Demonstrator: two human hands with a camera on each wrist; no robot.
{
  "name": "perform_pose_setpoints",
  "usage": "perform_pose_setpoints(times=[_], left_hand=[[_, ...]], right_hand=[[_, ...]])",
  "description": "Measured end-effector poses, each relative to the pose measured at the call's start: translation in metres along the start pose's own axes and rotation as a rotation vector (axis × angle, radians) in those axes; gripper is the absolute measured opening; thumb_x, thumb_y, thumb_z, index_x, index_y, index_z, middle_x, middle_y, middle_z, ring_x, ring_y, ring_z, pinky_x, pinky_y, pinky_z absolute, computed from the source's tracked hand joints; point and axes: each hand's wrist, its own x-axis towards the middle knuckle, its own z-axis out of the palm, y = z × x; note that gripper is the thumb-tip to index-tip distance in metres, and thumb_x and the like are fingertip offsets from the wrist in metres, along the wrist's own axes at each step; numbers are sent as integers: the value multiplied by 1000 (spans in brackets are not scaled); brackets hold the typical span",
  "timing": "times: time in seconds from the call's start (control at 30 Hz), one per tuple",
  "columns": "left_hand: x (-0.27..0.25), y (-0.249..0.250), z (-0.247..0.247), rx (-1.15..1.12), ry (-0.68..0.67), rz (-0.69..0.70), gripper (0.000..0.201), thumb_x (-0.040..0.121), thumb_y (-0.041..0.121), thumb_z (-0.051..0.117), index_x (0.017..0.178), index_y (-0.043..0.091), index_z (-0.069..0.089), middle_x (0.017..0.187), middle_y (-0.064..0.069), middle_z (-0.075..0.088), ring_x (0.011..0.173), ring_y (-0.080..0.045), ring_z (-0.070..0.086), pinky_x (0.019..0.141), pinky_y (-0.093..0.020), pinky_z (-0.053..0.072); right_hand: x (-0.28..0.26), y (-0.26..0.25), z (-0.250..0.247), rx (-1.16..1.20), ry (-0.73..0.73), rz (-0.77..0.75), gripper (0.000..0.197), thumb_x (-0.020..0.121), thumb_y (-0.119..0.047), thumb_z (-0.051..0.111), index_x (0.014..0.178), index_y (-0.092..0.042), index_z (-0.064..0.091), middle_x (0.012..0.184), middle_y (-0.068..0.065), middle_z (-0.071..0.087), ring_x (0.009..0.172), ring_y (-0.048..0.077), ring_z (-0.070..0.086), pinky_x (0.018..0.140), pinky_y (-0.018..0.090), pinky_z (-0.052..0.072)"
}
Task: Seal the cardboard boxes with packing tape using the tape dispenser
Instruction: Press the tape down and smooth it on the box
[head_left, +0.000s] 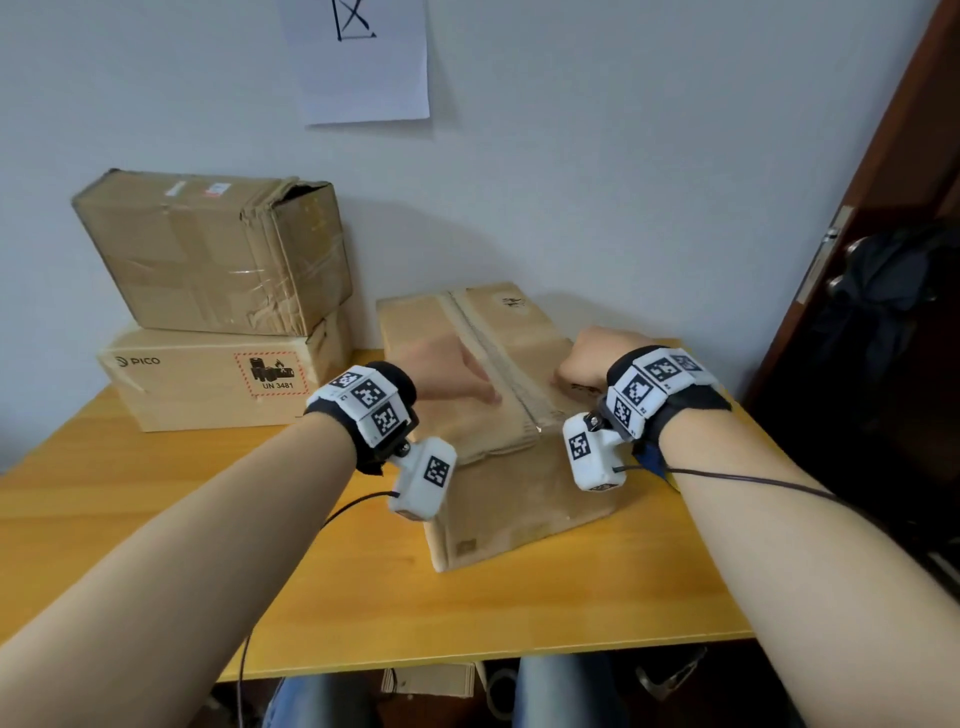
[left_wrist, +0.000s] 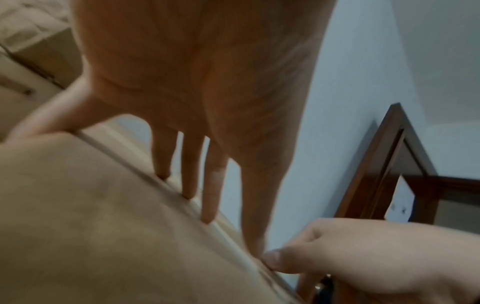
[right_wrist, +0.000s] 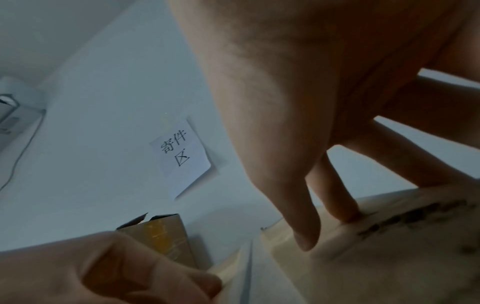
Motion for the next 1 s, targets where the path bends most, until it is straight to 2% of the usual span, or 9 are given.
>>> perform_pose_setpoints(times=[0.1, 0.17, 0.23, 0.33, 0.63, 0.7, 0.83, 0.9, 1.0], left_hand=[[-8, -4, -9, 52, -128, 43, 60, 73, 55, 82, 125, 31, 67, 127, 17, 59, 119, -7, 51, 94, -31, 42], [-12, -3, -6, 105, -256, 69, 84, 71, 55, 83, 145, 34, 47, 145, 12, 45, 132, -12, 42, 105, -35, 37], [-15, -4, 2, 222, -306, 96, 103, 66, 56, 86, 152, 42, 31, 160, 6, 23, 144, -21, 30, 116, -44, 30], [-13, -10, 14, 281, -282, 114, 112, 63, 52, 89, 153, 49, 21, 163, 8, 7, 148, -26, 22, 118, -50, 28], [1, -38, -3, 288, -177, 92, 99, 76, 39, 84, 156, 38, 26, 166, 10, 13, 151, -19, 17, 120, -41, 17], [5, -49, -7, 245, -112, 29, 92, 78, 33, 84, 154, 34, 33, 165, 12, 20, 150, -20, 23, 121, -43, 17], [16, -60, -8, 208, -7, -69, 90, 71, 34, 87, 149, 33, 43, 156, 13, 39, 140, -24, 41, 118, -59, 22], [22, -52, -4, 216, -14, -86, 81, 69, 31, 87, 142, 29, 53, 139, 8, 58, 126, -25, 53, 114, -58, 31], [19, -24, -1, 271, -20, -33, 39, 73, 45, 82, 102, 25, 67, 100, 3, 68, 94, -17, 60, 86, -35, 48]], right_hand=[[-1, -6, 6, -43, 43, -1, 21, 90, -33, 60, 81, -14, 63, 79, 5, 66, 69, 22, 60, 55, 27, 42], [-2, -8, 7, -70, 49, 1, 20, 89, -33, 58, 81, -15, 62, 79, 5, 65, 69, 21, 59, 54, 27, 41], [-1, -11, 9, -88, 42, -1, 20, 89, -34, 58, 82, -16, 61, 80, 4, 65, 69, 21, 59, 54, 27, 40], [1, -14, 12, -91, 58, -2, 22, 88, -38, 61, 80, -17, 58, 79, 3, 63, 67, 20, 57, 52, 27, 37], [11, -27, 26, -65, 116, -25, 35, 96, -45, 52, 85, -11, 57, 83, 6, 61, 67, 22, 55, 55, 29, 40], [15, -29, 33, -52, 100, -77, 44, 100, -49, 43, 104, -10, 62, 108, 10, 67, 82, 26, 59, 68, 32, 46], [17, -27, 38, 100, 90, -159, 51, 106, -46, 36, 148, -19, 48, 151, 9, 48, 134, 32, 50, 105, 39, 42], [20, -19, 38, 243, 91, -174, 48, 107, -43, 35, 147, -21, 50, 153, 6, 48, 137, 29, 47, 109, 38, 38], [24, 6, 41, 429, 194, -126, 50, 109, -37, 24, 106, -10, 67, 117, 18, 67, 104, 35, 63, 86, 40, 48]])
